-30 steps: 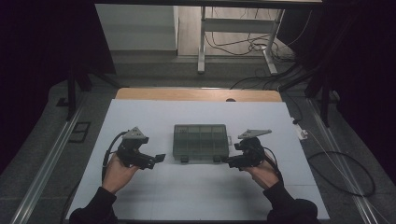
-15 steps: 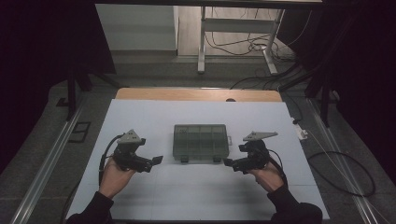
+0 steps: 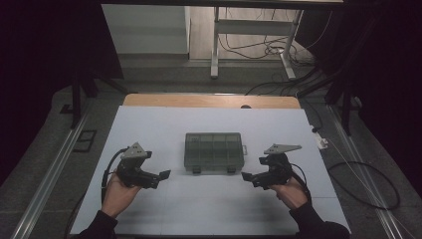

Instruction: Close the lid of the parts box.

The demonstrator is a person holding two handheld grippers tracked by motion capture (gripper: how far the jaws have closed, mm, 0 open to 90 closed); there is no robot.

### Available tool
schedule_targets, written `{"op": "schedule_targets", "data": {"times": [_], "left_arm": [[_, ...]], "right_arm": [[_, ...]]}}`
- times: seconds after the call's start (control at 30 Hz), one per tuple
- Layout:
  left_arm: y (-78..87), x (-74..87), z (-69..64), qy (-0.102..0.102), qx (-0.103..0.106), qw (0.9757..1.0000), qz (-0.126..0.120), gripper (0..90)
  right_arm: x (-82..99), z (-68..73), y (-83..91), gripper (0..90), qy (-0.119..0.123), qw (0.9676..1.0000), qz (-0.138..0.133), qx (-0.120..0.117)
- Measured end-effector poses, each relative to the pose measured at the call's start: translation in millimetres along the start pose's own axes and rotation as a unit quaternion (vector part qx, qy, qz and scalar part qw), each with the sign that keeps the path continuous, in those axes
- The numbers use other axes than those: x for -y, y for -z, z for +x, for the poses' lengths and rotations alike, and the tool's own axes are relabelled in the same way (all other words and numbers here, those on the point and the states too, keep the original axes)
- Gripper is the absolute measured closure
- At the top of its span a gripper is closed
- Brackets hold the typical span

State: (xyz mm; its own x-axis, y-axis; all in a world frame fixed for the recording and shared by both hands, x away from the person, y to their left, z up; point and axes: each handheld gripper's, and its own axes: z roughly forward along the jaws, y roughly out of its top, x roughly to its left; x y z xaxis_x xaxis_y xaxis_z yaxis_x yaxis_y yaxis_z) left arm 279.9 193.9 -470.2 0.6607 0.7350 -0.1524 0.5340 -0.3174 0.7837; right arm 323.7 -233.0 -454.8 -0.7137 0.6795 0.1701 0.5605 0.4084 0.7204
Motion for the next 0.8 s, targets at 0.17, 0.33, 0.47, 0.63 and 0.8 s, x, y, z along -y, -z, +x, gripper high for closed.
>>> {"op": "schedule_targets", "data": {"times": [0.17,0.33,0.47,0.63,0.8], "left_arm": [[3.0,4.3,-1.0,0.002,-0.002,1.0000,0.001,0.0],[6.5,8.7,-2.1,0.005,-0.005,1.0000,0.003,0.0],[10.2,12.5,-3.3,0.007,-0.008,0.9999,0.003,0.0],[16.8,18.6,-4.9,0.011,-0.013,0.9998,0.001,0.0],[22.1,23.0,-5.7,0.014,-0.017,0.9997,-0.001,0.0]], "right_arm": [[4.2,-0.4,3.9,4.4,-0.003,1.0000,0.000,0.002],[9.1,-1.1,8.2,3.6,-0.005,1.0000,0.002,0.003],[13.1,-1.3,12.5,3.1,-0.008,1.0000,0.003,0.005],[18.9,-1.9,20.2,2.8,-0.014,0.9999,0.000,0.009],[24.0,-2.8,26.4,2.6,-0.019,0.9997,-0.005,0.013]]}}
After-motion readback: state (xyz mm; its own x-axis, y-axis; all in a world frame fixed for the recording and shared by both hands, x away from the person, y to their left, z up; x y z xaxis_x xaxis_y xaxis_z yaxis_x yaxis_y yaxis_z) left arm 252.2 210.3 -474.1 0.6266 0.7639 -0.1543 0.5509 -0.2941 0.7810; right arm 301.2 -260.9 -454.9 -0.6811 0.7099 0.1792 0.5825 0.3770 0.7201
